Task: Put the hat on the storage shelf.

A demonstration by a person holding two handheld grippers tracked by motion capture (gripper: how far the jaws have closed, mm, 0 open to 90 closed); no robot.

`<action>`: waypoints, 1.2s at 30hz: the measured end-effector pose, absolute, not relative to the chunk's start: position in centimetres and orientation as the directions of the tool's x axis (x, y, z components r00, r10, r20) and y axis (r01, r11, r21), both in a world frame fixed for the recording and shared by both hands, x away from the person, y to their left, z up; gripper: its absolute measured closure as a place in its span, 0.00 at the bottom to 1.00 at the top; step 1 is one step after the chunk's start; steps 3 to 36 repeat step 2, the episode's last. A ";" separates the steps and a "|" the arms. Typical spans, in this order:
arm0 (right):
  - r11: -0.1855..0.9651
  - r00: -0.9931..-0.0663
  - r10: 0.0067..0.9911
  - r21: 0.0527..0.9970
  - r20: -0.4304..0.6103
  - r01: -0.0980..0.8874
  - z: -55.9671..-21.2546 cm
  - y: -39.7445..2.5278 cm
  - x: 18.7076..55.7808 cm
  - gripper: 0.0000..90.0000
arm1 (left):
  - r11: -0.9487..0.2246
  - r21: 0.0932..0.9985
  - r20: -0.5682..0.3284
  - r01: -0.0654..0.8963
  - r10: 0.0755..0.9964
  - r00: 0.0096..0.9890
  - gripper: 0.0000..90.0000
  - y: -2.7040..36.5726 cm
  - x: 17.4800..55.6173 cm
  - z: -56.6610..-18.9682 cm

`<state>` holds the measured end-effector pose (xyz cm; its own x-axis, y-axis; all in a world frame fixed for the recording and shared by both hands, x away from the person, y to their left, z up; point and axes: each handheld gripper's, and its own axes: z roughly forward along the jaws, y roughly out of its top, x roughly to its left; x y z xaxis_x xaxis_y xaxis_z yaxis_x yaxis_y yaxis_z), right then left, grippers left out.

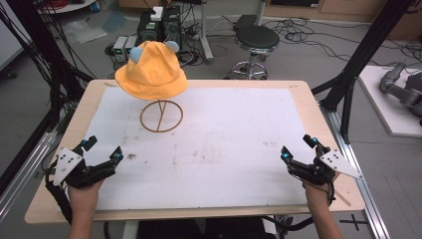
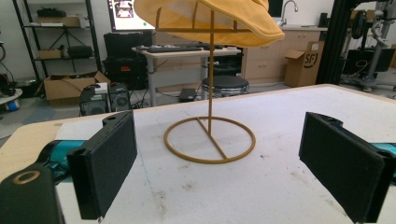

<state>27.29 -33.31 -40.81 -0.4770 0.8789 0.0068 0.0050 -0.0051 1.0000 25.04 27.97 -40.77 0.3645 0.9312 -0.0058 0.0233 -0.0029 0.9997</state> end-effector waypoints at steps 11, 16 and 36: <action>-0.009 -0.478 0.878 1.000 0.012 0.008 -40.8 -33.3 27.3 0.13 | -0.003 1.000 -0.005 0.023 0.930 0.367 0.13 27.9 25.0 -40.8; -0.009 -0.478 0.878 1.000 0.012 0.008 -40.8 -33.3 27.3 0.13 | -0.003 1.000 -0.005 0.023 0.930 0.367 0.13 27.9 25.0 -40.8; -0.009 -0.478 0.878 1.000 0.012 0.008 -40.8 -33.3 27.3 0.13 | -0.003 1.000 -0.005 0.023 0.930 0.367 0.13 27.9 25.0 -40.8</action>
